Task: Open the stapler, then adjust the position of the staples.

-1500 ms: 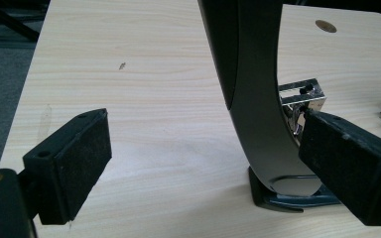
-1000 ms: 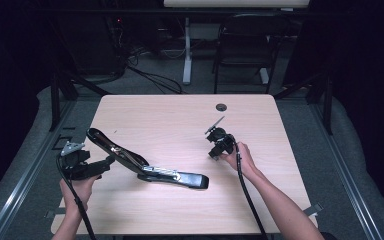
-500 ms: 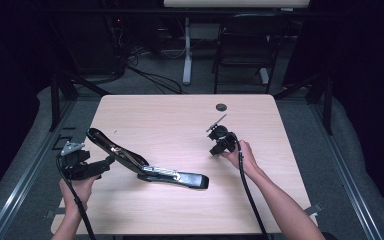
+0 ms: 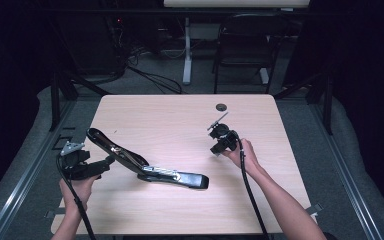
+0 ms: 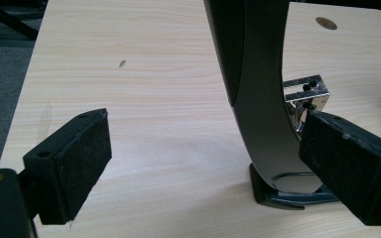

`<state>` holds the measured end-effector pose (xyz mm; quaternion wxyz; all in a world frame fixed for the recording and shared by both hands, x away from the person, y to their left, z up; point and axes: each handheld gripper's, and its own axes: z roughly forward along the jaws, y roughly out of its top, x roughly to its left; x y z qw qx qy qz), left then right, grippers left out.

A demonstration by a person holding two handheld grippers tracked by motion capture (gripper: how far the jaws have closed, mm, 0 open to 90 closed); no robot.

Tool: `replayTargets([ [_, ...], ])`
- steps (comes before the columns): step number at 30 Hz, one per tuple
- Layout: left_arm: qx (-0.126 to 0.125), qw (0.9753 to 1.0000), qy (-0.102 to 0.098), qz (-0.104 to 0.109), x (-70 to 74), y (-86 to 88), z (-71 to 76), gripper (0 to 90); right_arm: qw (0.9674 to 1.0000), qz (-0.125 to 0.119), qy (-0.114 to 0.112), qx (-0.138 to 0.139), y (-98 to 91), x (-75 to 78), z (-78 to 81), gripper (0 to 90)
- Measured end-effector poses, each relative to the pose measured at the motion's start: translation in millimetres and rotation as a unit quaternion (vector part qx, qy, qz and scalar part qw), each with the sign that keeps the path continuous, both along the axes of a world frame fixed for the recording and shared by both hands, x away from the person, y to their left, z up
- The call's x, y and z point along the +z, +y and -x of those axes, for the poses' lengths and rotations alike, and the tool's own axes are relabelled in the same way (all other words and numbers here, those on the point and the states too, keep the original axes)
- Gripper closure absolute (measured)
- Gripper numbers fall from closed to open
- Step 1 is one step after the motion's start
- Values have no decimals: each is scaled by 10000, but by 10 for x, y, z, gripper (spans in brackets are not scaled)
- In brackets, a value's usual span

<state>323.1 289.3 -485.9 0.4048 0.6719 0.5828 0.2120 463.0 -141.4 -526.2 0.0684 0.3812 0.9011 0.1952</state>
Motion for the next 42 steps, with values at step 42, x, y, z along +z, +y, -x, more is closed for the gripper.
replayTargets([
  [42,9,10000,8,30,10,16,10,63,9985,-133,-257,465,-98,449,638,782],
])
